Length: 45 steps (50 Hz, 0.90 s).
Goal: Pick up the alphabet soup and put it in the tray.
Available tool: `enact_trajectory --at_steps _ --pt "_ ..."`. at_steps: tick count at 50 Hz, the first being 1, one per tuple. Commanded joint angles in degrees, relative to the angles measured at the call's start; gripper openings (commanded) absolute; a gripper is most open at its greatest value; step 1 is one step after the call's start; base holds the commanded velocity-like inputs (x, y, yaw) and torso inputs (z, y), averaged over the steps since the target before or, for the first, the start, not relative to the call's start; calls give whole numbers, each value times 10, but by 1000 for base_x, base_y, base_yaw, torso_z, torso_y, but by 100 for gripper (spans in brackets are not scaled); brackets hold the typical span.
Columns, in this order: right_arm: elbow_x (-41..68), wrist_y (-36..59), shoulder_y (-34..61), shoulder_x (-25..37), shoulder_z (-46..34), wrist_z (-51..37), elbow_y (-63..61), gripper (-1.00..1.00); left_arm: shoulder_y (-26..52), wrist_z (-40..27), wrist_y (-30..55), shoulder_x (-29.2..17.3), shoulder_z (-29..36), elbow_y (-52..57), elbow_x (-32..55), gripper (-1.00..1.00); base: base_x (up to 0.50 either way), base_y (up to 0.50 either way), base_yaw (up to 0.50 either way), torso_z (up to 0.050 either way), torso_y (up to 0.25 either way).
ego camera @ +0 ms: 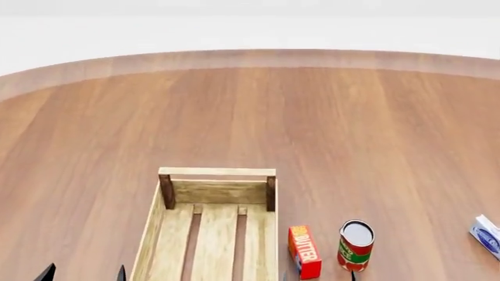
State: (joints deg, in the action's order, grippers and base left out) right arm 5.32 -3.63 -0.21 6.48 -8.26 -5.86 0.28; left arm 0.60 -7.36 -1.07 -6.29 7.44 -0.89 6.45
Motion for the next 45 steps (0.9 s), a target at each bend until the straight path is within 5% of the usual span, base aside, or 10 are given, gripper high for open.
enact_trajectory --at_steps 1,8,22,33,45 --pt "8 1 1 6 -6 -5 1 100 1 -6 -1 -6 7 -1 6 100 0 0 0 0 0" --pt "31 72 -5 13 -4 -14 -59 100 0 -13 -1 -8 11 0 7 100 0 0 0 0 0" --pt "160 440 -7 106 40 -15 -337 100 0 -21 -1 -12 17 4 15 100 0 0 0 0 0" --pt "221 546 -19 163 90 -12 -412 100 1 -26 -2 -16 22 3 19 100 0 0 0 0 0" --pt "249 556 -60 199 143 4 -442 100 1 -31 -4 -19 27 2 24 100 0 0 0 0 0"
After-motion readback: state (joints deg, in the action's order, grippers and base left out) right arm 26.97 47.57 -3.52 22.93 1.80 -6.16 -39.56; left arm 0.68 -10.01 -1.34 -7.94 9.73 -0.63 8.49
